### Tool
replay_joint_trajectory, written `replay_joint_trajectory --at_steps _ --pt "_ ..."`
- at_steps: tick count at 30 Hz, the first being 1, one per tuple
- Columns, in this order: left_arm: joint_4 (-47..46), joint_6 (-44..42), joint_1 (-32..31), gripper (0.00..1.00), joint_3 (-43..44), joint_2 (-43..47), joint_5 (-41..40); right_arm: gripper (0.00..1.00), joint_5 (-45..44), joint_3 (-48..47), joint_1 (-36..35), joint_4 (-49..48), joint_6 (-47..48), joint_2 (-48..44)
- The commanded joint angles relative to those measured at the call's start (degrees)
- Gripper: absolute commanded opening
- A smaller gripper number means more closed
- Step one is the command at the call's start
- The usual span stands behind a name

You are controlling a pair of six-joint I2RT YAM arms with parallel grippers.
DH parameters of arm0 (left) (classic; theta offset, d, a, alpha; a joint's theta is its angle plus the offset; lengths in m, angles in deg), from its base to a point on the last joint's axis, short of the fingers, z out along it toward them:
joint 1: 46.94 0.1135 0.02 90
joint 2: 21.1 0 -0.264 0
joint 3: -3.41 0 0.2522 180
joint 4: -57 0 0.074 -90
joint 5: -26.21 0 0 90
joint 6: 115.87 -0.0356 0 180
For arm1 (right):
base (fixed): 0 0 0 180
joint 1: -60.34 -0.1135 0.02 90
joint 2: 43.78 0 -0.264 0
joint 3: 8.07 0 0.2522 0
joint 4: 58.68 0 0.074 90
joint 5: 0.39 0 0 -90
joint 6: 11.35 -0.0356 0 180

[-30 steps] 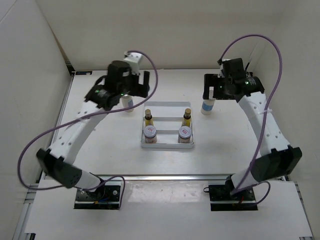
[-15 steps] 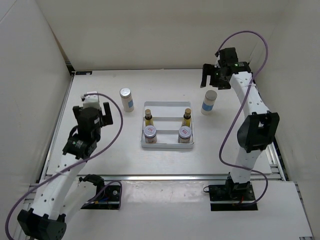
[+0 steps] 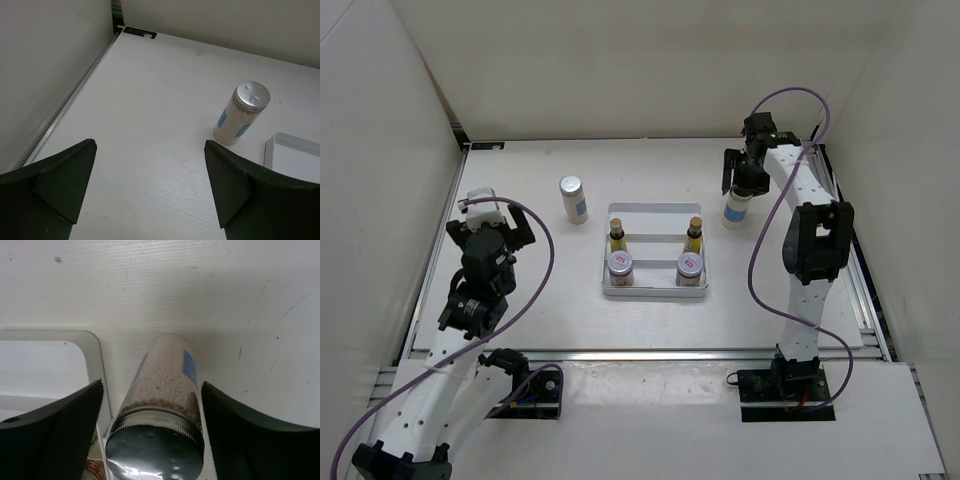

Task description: Organize the condiment bottles

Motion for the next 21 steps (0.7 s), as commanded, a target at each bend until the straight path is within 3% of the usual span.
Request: replay_joint_trajectory --at_steps 1,6,7,11,21 --pt "-1.35 0.66 -0.24 1.00 -0.44 0.16 -1.06 0.73 -1.16 0.92 0.27 -0.67 -0.97 -1.53" --pt "-1.35 0.66 -0.77 1.00 -0.44 -0.89 -0.53 0.49 -3.36 0.92 -0.25 0.47 -2.11 -2.66" --pt "-1.35 0.66 -1.29 1.00 -0.44 -0.89 -0.53 0.41 -4.06 0.23 -0.86 0.47 -2.11 -3.54" --pt "-1.35 0.66 -1.30 1.00 -0.44 -2.03 -0.53 0.25 -6.35 -2.41 -2.88 1.09 -2.11 -7.75" --pt "-1.35 0.66 -1.82 1.00 -0.44 -4.58 -0.01 0.18 -3.27 -5.23 -10.97 0.56 -0.27 -13.74"
